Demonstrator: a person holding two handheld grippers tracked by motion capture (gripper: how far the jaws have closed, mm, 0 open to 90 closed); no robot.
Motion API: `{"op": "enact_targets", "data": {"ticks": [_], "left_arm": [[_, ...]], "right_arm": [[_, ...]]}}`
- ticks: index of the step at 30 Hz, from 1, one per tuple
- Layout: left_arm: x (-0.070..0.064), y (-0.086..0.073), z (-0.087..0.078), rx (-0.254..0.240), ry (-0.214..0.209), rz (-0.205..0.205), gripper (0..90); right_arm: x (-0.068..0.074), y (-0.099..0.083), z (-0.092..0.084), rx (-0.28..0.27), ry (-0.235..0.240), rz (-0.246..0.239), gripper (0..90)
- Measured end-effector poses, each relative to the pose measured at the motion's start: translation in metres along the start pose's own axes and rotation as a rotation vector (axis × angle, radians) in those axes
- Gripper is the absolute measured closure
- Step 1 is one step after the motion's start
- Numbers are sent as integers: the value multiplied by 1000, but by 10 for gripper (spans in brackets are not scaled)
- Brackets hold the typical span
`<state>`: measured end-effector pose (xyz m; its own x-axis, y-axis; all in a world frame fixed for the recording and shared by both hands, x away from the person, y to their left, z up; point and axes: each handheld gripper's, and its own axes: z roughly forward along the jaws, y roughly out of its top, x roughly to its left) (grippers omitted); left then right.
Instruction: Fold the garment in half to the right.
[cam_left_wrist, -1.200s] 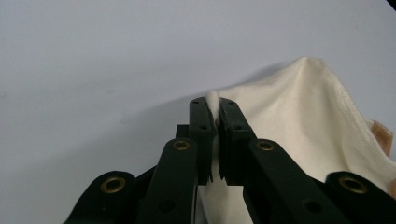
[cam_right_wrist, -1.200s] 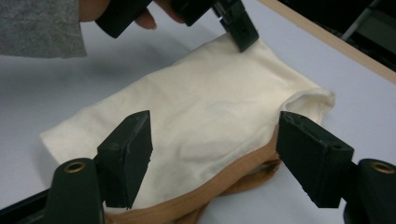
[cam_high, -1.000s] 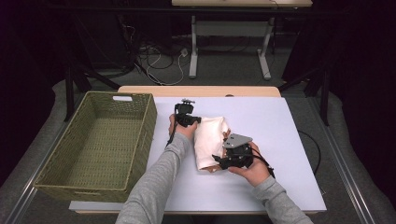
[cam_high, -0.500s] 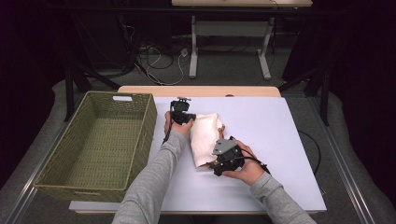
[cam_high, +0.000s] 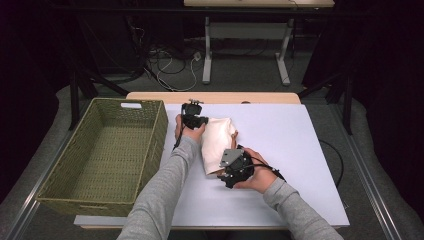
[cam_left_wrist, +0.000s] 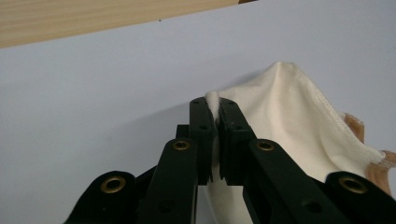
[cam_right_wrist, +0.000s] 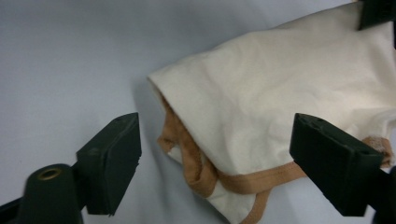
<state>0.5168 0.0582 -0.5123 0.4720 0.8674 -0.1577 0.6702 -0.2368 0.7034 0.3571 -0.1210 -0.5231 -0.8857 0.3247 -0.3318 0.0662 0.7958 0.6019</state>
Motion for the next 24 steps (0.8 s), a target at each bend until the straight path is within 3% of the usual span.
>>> {"op": "enact_targets", "data": {"ticks": [5,8,14,24], "left_arm": [[-1,0,0,-5,9,10,857],[-3,0,0,-3,5,14,857],[-4,0,-1,-2,1,25,857],[-7,0,-5,-10,-6,30,857]], "right_arm": [[1,1,6,1,47,-55,367],[1,0,10,2,56,-85,394],[3,-1,21,19,44,-144,393],[-2,-1,34,5,56,-152,400]]}}
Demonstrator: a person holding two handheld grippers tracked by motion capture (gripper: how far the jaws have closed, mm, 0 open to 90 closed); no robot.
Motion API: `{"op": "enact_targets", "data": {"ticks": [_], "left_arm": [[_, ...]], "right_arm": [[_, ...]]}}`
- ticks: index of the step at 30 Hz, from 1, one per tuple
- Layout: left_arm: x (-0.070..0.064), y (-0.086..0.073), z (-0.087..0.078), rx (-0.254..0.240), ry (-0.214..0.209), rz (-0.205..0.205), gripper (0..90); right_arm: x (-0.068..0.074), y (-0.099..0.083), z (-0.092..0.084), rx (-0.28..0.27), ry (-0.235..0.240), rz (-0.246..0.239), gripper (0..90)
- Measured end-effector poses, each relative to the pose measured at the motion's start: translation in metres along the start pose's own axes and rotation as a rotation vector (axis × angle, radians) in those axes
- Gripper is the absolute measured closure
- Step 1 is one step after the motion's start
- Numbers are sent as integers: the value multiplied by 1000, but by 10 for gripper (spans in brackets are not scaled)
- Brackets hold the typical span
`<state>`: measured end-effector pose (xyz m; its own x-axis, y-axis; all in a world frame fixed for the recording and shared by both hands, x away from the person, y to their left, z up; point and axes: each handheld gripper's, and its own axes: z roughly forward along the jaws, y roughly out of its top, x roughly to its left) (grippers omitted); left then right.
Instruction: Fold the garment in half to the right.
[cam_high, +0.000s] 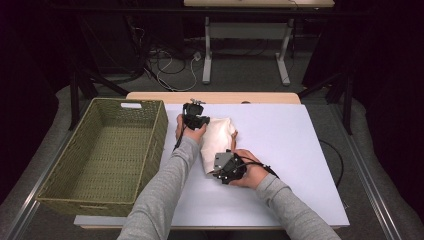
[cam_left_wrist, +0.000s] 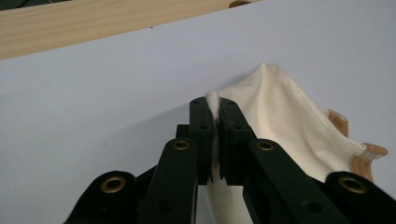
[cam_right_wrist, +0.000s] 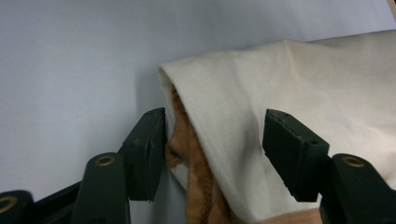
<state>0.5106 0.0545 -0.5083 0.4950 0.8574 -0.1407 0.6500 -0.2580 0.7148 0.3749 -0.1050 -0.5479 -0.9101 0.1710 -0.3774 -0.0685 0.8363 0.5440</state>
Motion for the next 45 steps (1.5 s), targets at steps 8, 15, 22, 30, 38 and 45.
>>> {"op": "enact_targets", "data": {"ticks": [8,15,22,30,38,45], "left_arm": [[-2,0,-1,-1,-4,6,857],[-4,-2,1,1,-9,14,857],[-5,-4,0,1,-17,20,857],[-4,-4,-1,-5,-19,22,857],[-4,-4,-3,0,-16,19,857],[-4,-3,-6,2,-22,24,857]], "right_arm": [[-7,-6,3,-32,49,36,532],[-9,-7,4,-35,84,66,685],[-5,-3,5,-14,53,51,757],[1,2,4,8,-7,3,770],[6,6,-2,5,-43,-33,771],[10,10,-8,5,-94,-90,771]]}}
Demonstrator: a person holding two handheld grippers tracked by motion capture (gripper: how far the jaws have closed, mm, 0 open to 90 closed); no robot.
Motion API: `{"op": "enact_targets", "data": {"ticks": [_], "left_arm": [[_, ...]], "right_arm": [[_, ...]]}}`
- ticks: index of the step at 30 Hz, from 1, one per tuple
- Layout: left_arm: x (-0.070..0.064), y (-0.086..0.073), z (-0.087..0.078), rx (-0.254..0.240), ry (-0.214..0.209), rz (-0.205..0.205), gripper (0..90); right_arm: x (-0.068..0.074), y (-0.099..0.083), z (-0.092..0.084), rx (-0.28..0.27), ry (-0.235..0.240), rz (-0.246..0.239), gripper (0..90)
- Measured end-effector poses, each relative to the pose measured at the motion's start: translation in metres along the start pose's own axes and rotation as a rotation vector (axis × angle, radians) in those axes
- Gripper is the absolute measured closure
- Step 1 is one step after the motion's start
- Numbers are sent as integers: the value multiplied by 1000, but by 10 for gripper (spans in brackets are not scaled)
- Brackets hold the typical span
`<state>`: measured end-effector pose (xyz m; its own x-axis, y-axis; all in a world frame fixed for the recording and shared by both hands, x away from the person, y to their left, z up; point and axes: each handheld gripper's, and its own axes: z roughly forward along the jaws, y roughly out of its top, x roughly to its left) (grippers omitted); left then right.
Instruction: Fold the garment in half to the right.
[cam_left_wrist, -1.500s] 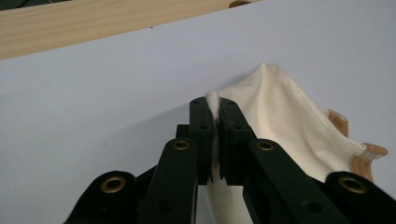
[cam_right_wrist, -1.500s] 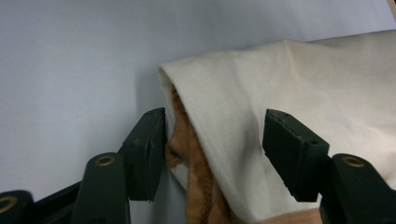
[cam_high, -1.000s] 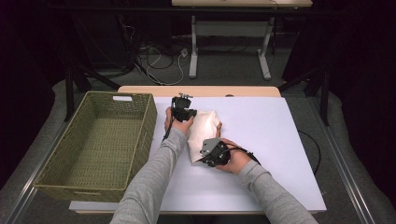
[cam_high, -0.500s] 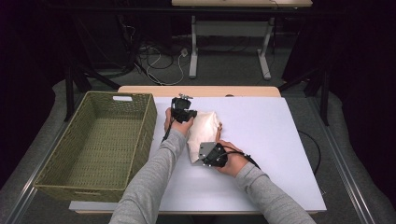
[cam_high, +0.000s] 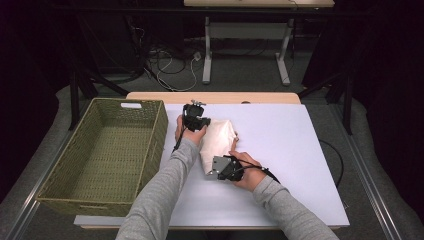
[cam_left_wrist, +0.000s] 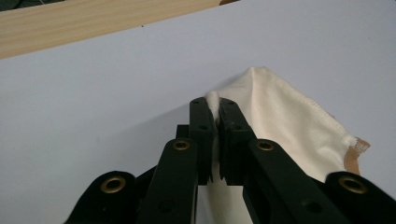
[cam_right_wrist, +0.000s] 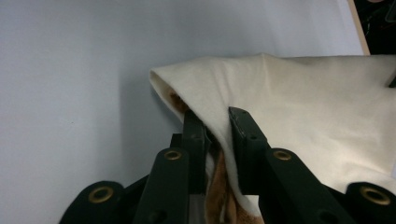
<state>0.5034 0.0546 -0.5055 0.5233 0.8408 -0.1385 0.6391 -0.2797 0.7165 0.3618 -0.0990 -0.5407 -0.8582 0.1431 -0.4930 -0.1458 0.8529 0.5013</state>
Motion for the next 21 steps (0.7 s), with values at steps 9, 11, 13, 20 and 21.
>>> {"op": "enact_targets", "data": {"ticks": [9,11,13,20,21], "left_arm": [[0,0,-3,-2,-2,1,857],[-1,1,-4,-4,-5,-1,857],[-2,1,-5,-6,-7,3,857],[-6,2,-9,-16,-13,15,857],[-7,2,-10,-16,-16,17,858]], "right_arm": [[4,3,-10,-77,-106,-73,772],[4,3,-13,-90,-122,-79,772],[4,4,-14,-102,-140,-91,772],[11,6,-19,-134,-224,-141,772],[11,6,-20,-136,-235,-153,772]]}}
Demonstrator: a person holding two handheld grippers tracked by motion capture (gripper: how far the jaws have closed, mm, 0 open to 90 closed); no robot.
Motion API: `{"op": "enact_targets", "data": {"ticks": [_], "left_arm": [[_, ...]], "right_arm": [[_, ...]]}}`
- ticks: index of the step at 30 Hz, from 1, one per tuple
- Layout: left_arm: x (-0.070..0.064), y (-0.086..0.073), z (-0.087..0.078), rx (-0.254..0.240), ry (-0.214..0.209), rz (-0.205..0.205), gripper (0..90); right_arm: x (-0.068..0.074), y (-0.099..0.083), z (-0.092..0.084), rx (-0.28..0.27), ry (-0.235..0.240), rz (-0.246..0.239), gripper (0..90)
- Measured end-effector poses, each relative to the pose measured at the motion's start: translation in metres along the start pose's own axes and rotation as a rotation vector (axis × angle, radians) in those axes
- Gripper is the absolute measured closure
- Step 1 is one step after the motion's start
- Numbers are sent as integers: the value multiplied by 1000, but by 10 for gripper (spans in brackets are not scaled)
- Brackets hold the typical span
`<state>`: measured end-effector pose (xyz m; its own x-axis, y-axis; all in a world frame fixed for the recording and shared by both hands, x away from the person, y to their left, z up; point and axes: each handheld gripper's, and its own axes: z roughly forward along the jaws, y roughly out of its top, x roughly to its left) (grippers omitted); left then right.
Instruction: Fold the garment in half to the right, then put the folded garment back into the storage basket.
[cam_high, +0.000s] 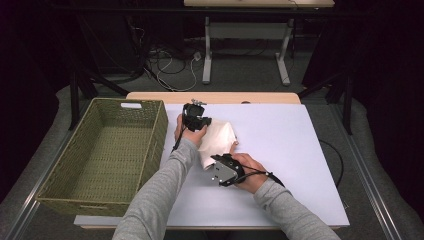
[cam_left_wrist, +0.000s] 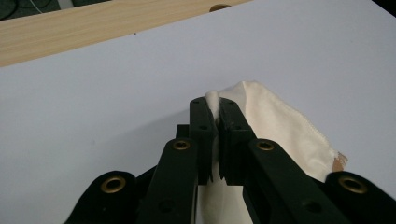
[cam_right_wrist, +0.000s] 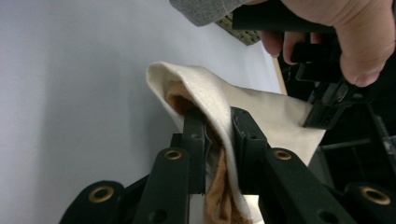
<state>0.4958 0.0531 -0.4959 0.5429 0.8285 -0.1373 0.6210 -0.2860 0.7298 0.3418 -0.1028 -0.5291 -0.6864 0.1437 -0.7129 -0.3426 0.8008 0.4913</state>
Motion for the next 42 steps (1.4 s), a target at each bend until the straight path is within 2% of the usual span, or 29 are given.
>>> {"op": "enact_targets", "data": {"ticks": [6,7,14,20,21,24,30,31,36,37,40,42], "left_arm": [[-5,2,-10,-9,-11,-6,858],[-6,2,-12,-7,-16,-19,859],[-17,3,-27,-12,-31,-15,860],[-23,4,-35,-15,-56,-6,860],[-24,4,-36,-17,-60,-15,860],[-25,3,-39,-13,-59,0,861],[-26,1,-42,-6,-58,-6,860],[-26,1,-43,-5,-55,4,861],[-29,0,-49,-8,-62,-12,860],[-30,0,-51,-10,-63,-14,860],[-32,-2,-57,-11,-69,-30,860],[-33,-2,-62,-6,-71,-33,860]], "right_arm": [[3,4,-8,-23,-52,-50,772],[4,5,-9,-28,-58,-49,772],[8,13,-19,-60,-100,-100,772],[7,13,-24,-67,-105,-94,773],[7,13,-24,-66,-108,-85,773],[6,14,-26,-69,-111,-92,772],[7,15,-29,-87,-118,-98,773],[7,16,-29,-86,-119,-96,772],[7,19,-33,-103,-131,-101,773],[8,19,-34,-109,-134,-90,772],[8,21,-37,-118,-135,-105,772],[10,22,-39,-119,-138,-89,772]]}}
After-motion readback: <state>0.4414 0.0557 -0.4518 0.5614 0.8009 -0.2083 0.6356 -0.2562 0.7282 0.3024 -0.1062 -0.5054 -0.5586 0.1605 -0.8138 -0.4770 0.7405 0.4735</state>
